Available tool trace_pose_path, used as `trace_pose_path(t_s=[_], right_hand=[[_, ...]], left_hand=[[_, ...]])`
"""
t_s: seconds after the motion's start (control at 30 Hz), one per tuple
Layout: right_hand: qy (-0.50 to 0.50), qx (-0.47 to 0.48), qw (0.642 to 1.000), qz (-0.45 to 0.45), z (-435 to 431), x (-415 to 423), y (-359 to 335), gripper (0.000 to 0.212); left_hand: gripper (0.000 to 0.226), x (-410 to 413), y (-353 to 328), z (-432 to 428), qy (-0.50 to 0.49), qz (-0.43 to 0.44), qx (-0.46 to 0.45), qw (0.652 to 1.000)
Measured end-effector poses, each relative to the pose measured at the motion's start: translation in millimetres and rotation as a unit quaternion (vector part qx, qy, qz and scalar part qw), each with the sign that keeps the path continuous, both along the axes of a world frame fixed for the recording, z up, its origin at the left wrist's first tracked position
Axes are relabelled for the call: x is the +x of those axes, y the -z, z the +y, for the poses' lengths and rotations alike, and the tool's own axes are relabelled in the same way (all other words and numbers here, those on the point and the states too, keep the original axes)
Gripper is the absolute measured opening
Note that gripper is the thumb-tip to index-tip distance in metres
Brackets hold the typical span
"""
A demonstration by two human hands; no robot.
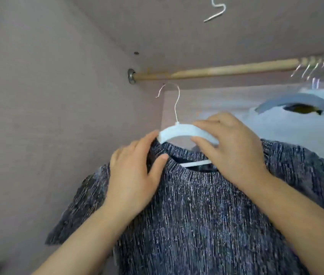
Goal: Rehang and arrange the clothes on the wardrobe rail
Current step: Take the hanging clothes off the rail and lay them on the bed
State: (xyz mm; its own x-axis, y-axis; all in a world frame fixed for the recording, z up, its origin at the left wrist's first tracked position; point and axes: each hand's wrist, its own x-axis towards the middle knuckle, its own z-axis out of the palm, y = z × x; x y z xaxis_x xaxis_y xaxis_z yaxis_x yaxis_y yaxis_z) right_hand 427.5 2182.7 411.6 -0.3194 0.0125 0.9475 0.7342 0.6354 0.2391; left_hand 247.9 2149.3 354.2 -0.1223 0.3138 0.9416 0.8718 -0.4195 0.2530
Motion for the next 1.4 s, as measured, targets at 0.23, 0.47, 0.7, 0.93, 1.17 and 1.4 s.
trace_pose_path(t_s=[0.23, 0.47, 0.7, 0.93, 1.17, 1.4], right_hand=[[-0.187, -0.067, 0.979, -0.050, -27.1, -64.7, 160.2, 0.029], [-0.422, -0.153, 0.892, -0.053, -105.7, -136.2, 292.5, 0.023], [-0.611, -0.197, 0.763, -0.073, -252.0, -206.1, 350.6, 0.022], [-0.751, -0.205, 0.610, -0.146, -427.8, -250.7, 369.0, 0.024], [-0.809, -0.218, 0.494, -0.234, -611.2, -282.8, 387.2, 0.032], [-0.827, -0.230, 0.430, -0.280, -771.8, -311.8, 401.6, 0.030]], left_hand=[[0.042, -43.3, 166.2, -100.1, -0.132, -0.080, -0.084, 0.984], [0.036, -46.7, 269.2, -249.9, -0.338, -0.133, -0.158, 0.918], [0.034, -30.7, 305.0, -420.9, -0.539, -0.184, -0.164, 0.806], [0.030, 1.8, 320.1, -581.1, -0.700, -0.200, -0.113, 0.677], [0.031, 12.4, 339.0, -741.4, -0.785, -0.216, -0.084, 0.575], [0.033, 8.6, 352.7, -877.0, -0.830, -0.244, -0.075, 0.496]])
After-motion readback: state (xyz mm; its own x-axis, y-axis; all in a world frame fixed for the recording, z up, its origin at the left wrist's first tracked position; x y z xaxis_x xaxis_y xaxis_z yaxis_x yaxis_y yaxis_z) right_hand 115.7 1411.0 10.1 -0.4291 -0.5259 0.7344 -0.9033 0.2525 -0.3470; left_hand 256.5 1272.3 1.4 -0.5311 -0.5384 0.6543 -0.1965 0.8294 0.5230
